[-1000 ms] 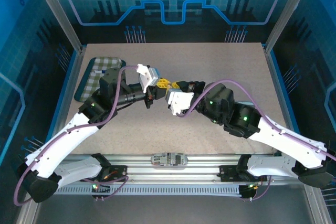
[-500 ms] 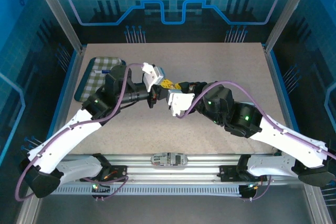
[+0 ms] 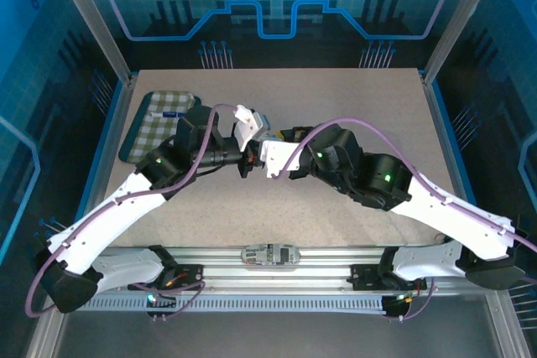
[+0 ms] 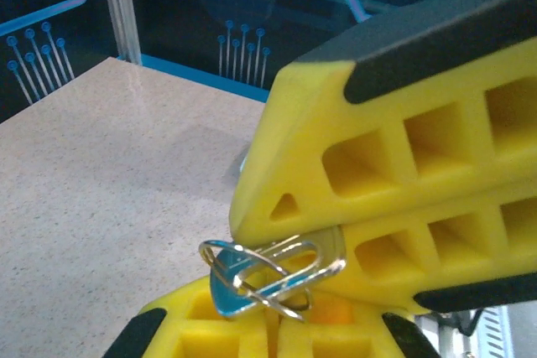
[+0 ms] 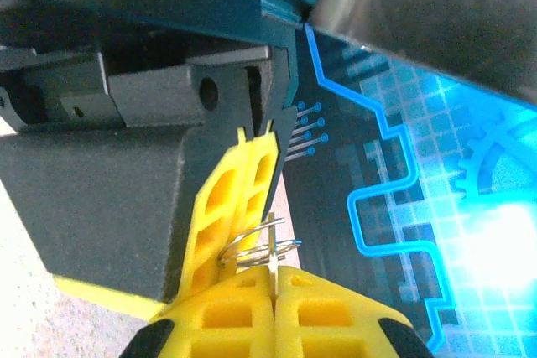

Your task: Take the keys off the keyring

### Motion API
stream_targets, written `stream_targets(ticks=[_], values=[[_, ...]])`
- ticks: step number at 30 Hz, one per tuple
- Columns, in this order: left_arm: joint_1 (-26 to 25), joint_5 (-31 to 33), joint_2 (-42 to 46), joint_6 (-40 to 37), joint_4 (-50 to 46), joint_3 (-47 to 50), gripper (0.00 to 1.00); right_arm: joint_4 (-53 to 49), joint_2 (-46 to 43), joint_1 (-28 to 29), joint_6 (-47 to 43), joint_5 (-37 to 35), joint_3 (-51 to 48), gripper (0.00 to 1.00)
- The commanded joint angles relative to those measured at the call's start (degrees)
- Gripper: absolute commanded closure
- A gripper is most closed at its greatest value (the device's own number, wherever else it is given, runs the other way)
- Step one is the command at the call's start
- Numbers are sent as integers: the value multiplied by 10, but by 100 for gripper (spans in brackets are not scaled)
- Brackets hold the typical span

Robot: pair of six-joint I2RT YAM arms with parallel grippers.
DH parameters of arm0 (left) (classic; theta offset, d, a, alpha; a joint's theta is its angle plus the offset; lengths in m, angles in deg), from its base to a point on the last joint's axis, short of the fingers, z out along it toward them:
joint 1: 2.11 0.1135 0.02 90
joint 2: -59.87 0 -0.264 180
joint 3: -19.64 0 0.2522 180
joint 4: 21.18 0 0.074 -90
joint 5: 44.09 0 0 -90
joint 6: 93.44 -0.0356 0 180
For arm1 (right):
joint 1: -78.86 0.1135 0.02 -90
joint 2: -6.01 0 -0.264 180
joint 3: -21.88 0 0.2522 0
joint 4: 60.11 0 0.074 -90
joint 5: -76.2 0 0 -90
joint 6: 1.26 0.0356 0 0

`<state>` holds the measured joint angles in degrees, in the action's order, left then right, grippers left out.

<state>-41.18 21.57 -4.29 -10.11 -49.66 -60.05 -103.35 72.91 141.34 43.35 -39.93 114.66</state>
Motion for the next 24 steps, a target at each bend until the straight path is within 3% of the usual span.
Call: stream_targets(ticks=[1, 7, 13, 24], values=[[-5, -47, 7, 32, 62, 18, 100, 104, -22, 6, 9, 128, -45, 100], [7, -66, 18, 51, 81, 25, 100, 129, -63, -10, -25, 185, -112, 100], [25, -91, 32, 74, 93, 31, 100, 137, -89, -34, -56, 201, -150, 100], [43, -108, 41, 103, 120, 42, 100, 113, -108, -29, -90, 201, -163, 100]])
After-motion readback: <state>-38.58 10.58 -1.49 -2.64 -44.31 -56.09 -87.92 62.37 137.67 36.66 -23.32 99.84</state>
